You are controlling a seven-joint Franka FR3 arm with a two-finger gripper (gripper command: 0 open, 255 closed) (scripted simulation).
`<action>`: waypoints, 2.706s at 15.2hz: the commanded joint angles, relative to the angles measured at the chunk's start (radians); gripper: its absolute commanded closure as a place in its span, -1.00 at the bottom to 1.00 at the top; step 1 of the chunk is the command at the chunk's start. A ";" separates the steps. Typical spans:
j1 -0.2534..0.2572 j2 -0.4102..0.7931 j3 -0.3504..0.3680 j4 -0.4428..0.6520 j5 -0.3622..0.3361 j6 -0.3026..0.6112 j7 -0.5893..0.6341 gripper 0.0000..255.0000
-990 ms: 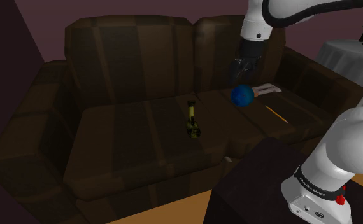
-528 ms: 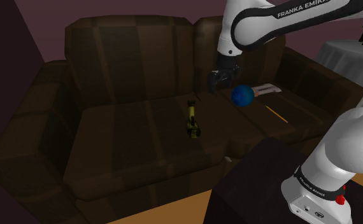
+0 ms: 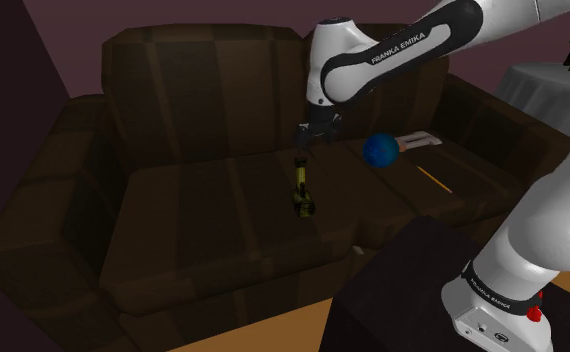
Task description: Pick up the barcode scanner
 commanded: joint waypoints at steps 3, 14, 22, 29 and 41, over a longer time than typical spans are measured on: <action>-0.007 0.159 0.010 0.094 -0.090 0.068 0.102 -1.00; -0.001 0.262 0.000 0.091 -0.153 0.169 0.164 -1.00; 0.000 0.262 0.000 0.091 -0.153 0.169 0.165 1.00; -0.003 0.221 0.006 0.113 -0.127 0.110 0.140 1.00; -0.004 0.152 0.011 0.173 -0.085 -0.015 0.099 1.00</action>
